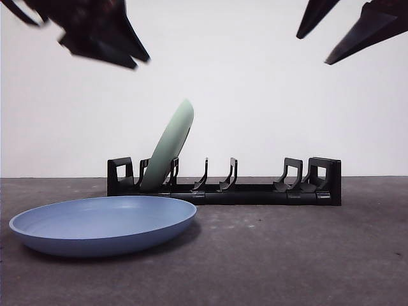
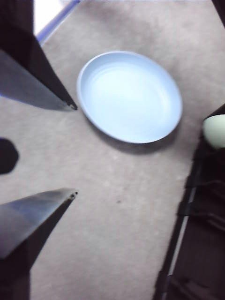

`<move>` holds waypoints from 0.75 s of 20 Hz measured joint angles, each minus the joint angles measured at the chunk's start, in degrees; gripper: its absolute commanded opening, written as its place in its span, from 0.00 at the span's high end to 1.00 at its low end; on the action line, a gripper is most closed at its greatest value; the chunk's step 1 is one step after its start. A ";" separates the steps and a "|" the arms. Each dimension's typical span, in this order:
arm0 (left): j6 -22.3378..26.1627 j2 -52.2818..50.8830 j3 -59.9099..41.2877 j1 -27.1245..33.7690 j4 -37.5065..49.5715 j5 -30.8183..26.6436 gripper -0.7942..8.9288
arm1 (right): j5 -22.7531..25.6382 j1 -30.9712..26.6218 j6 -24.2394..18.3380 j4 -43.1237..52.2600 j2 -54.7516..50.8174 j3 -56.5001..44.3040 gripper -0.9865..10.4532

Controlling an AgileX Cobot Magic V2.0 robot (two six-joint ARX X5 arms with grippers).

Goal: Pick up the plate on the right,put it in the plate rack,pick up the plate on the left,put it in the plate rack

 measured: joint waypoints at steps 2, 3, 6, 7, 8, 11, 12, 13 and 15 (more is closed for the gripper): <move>0.42 -5.31 0.02 0.00 -5.84 0.00 0.71 | -0.02 1.99 1.20 2.89 1.86 0.00 0.67; 0.79 -7.74 0.02 0.00 -8.48 0.00 0.71 | -0.04 3.30 1.73 4.42 3.43 0.00 0.67; 1.51 -13.97 0.02 0.00 -17.31 0.00 0.71 | 0.00 7.82 3.63 9.46 9.62 0.00 0.67; 1.57 -15.67 0.02 0.00 -20.50 0.00 0.71 | 0.00 9.16 4.20 11.17 12.13 0.00 0.67; 1.70 -17.27 0.02 0.00 -23.56 0.00 0.71 | 0.02 10.25 4.66 12.87 14.69 0.00 0.67; 1.90 -21.05 0.02 0.00 -30.34 0.00 0.71 | 0.44 12.48 6.71 17.53 22.08 0.00 0.67; 1.90 -21.94 0.02 0.00 -32.06 0.00 0.71 | 0.50 12.85 7.39 18.84 24.09 0.00 0.67; 1.90 -22.60 0.02 0.00 -33.57 0.00 0.71 | 0.66 13.16 7.96 20.02 25.79 0.00 0.67; 1.92 -22.99 0.02 0.00 -36.00 0.00 0.71 | 0.96 13.75 8.83 21.81 28.20 -0.04 0.67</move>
